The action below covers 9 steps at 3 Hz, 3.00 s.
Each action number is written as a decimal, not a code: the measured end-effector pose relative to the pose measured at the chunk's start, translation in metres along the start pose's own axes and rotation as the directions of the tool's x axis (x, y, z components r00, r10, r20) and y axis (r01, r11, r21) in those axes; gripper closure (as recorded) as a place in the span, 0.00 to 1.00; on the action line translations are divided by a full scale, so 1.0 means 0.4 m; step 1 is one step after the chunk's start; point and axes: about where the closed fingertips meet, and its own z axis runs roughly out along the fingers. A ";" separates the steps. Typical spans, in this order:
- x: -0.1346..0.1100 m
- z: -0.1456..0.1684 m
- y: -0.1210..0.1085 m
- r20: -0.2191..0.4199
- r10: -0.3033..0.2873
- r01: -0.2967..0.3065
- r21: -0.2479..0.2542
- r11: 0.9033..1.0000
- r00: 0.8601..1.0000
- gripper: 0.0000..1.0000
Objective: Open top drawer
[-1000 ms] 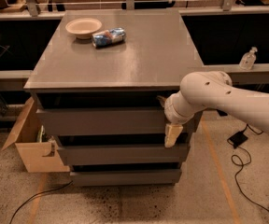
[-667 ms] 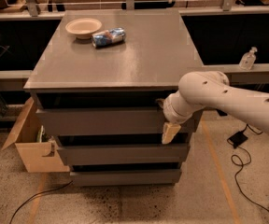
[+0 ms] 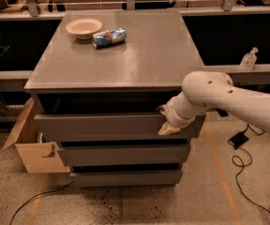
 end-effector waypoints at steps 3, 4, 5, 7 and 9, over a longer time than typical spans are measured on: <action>-0.005 -0.016 -0.002 0.001 0.000 0.000 -0.003 1.000 1.000 1.00; -0.003 -0.057 0.052 0.011 0.024 -0.024 -0.004 1.000 1.000 1.00; -0.003 -0.056 0.052 0.011 0.024 -0.024 -0.004 1.000 1.000 1.00; 0.006 -0.098 0.131 0.021 0.066 -0.066 -0.011 0.998 0.998 1.00; 0.006 -0.099 0.131 0.021 0.066 -0.066 -0.011 0.998 0.998 1.00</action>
Offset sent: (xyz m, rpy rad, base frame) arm -0.1353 -0.0527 0.0456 0.1232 0.1220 -0.0501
